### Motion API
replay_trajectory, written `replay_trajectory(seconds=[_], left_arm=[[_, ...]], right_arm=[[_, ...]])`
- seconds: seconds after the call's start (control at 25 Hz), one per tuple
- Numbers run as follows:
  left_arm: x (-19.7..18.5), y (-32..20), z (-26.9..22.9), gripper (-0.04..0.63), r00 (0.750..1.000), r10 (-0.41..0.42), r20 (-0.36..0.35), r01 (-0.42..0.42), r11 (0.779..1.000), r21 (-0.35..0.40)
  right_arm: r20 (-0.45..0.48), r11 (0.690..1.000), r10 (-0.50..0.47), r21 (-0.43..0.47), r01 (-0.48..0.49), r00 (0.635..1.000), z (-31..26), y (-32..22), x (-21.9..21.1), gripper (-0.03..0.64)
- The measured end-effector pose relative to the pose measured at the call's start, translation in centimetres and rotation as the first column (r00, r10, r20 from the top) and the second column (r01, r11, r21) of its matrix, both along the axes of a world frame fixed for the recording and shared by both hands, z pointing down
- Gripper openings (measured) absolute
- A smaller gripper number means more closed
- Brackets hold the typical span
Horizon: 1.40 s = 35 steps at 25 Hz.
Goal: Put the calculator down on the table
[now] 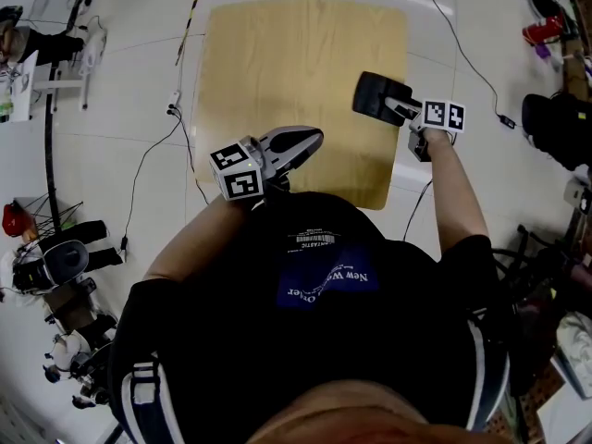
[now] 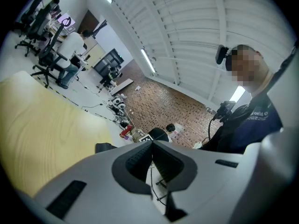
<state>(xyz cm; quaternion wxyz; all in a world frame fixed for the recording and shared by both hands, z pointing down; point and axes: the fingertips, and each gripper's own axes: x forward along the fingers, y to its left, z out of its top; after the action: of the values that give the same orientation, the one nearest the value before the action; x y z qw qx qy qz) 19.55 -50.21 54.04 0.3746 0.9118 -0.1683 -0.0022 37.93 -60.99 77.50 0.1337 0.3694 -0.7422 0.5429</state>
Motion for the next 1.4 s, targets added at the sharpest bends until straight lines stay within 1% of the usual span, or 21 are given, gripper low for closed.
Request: replay_trajectory(seconds=[0.08,0.16,0.28,0.32,0.4,0.44,0.48,0.52,0.6,0.68,0.72,0.8,0.88,0.92,0.96,1.04,1.12,1.2,1.28,1.4], left_arm=[[-0.7,-0.1,-0.3,0.006,1.0,-0.013,0.002,0.013,1.0,0.012],[-1.4,-0.2,-0.6,0.006,1.0,-0.03,0.008,0.03,0.999,0.028],[-3.2,-0.5,-1.5,0.006,0.999,-0.053,0.011,0.053,0.996,0.07],[-4.0,-0.8,-2.0,0.006,0.998,-0.063,0.01,0.061,0.994,0.086],[-5.7,-1.3,-3.2,0.006,0.996,-0.083,0.01,0.081,0.989,0.12],[-6.6,-1.5,-3.9,0.006,0.996,-0.092,0.011,0.09,0.986,0.141],[-7.6,-1.6,-4.7,0.006,0.995,-0.099,0.011,0.096,0.982,0.166],[-8.6,-1.8,-5.4,0.006,0.995,-0.104,0.008,0.101,0.976,0.192],[-10.5,-2.2,-7.4,0.006,0.993,-0.115,0.001,0.111,0.964,0.242],[-12.8,-2.7,-9.5,0.006,0.992,-0.126,-0.001,0.121,0.95,0.289],[-14.2,-2.7,-10.5,0.006,0.991,-0.132,0.0,0.126,0.943,0.308],[-17.6,-2.5,-12.0,0.006,0.991,-0.136,-0.002,0.129,0.932,0.339],[-20.5,-2.4,-13.4,0.006,0.992,-0.124,-0.014,0.12,0.92,0.374],[-21.7,-2.5,-13.9,0.006,0.993,-0.116,-0.019,0.115,0.913,0.391],[-22.8,-2.4,-14.4,0.006,0.994,-0.108,-0.021,0.108,0.908,0.406],[-25.1,-1.7,-14.7,0.006,0.995,-0.095,-0.013,0.092,0.899,0.428],[-27.3,-0.4,-14.6,0.006,0.997,-0.078,-0.004,0.072,0.896,0.438],[-29.8,0.9,-14.0,0.006,0.998,-0.055,0.002,0.049,0.898,0.437],[-32.2,1.7,-13.3,0.006,0.999,-0.037,0.0,0.033,0.903,0.429],[-33.7,1.8,-12.8,0.006,1.0,-0.026,-0.017,0.031,0.91,0.413]], right_arm=[[-0.015,1.0,0.018,0.012,-0.018,1.0,-0.6,0.0,0.8,0.4],[-0.042,0.997,0.063,0.048,-0.061,0.997,-1.8,0.0,2.3,0.399],[-0.091,0.977,0.146,0.17,-0.13,0.985,-5.7,-0.3,4.2,0.399],[-0.088,0.966,0.16,0.22,-0.138,0.983,-7.6,-0.4,4.1,0.399],[-0.056,0.939,0.147,0.32,-0.122,0.987,-12.2,-0.1,2.7,0.399],[-0.042,0.923,0.127,0.372,-0.102,0.991,-14.6,0.1,1.6,0.397],[-0.032,0.901,0.105,0.427,-0.081,0.994,-17.0,0.4,0.4,0.365],[-0.024,0.873,0.086,0.483,-0.064,0.996,-19.4,0.7,-0.9,0.312],[0.0,0.809,0.057,0.586,-0.046,0.998,-24.4,1.3,-3.6,0.184],[0.026,0.748,0.029,0.662,-0.039,0.999,-28.9,2.0,-6.8,0.085],[0.031,0.723,0.017,0.69,-0.034,0.999,-30.6,2.5,-8.6,0.036],[0.015,0.68,-0.005,0.733,-0.007,1.0,-32.9,3.8,-12.7,-0.011],[-0.003,0.65,-0.028,0.76,0.021,1.0,-34.3,4.9,-16.7,-0.011],[0.0,0.642,-0.039,0.767,0.025,0.999,-34.8,5.4,-18.4,-0.011],[0.009,0.641,-0.05,0.767,0.025,0.999,-35.1,6.0,-20.1,-0.011],[0.025,0.655,-0.076,0.755,0.031,0.997,-34.6,7.6,-23.8,-0.011],[0.015,0.67,-0.1,0.741,0.057,0.995,-33.4,9.6,-27.4,-0.011],[0.006,0.678,-0.101,0.732,0.064,0.995,-32.5,11.2,-30.6,-0.012],[0.006,0.68,-0.084,0.732,0.053,0.996,-32.2,12.0,-32.8,-0.012],[-0.02,0.672,-0.063,0.738,0.057,0.998,-32.6,12.1,-34.1,-0.012]])
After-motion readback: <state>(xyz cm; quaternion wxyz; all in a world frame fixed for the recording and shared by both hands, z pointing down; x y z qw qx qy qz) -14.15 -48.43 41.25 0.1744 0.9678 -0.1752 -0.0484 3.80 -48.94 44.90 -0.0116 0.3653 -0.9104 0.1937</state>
